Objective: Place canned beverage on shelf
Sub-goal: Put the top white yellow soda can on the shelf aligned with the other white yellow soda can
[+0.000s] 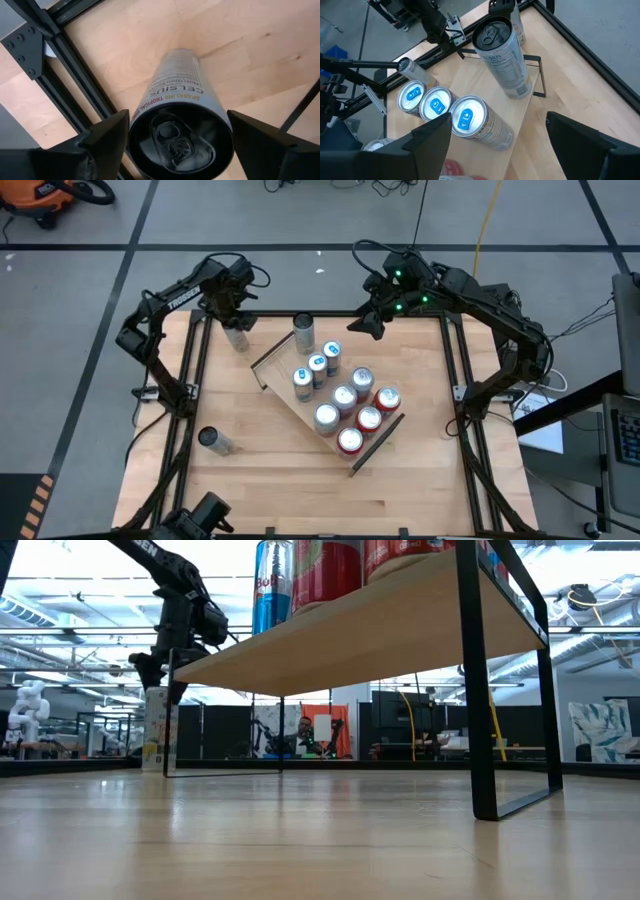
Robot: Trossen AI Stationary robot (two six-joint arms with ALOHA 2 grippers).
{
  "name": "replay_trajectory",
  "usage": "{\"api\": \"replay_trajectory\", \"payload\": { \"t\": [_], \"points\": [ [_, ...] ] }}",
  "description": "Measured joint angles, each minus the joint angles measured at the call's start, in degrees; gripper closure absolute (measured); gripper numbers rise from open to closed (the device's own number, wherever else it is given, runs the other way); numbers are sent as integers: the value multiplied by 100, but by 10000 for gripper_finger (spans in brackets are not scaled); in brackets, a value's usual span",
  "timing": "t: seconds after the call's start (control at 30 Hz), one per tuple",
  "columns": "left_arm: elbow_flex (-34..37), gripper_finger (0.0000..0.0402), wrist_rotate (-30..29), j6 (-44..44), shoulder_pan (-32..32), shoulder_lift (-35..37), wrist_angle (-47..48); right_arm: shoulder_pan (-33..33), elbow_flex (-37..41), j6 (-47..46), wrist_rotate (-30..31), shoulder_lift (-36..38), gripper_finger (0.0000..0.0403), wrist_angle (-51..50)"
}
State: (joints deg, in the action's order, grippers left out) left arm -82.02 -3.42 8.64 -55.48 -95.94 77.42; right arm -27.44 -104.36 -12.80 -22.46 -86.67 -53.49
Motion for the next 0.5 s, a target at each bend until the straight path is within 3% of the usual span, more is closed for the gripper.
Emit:
{"api": "replay_trajectory", "payload": {
  "t": [0.27,0.5],
  "points": [
    [0,143,138,0,-1,2,49,0,0,0,-2,0,101,-2],
    [-44,150,264,-22,11,154,582,0,0,15,-2,0,101,2]
  ]
}}
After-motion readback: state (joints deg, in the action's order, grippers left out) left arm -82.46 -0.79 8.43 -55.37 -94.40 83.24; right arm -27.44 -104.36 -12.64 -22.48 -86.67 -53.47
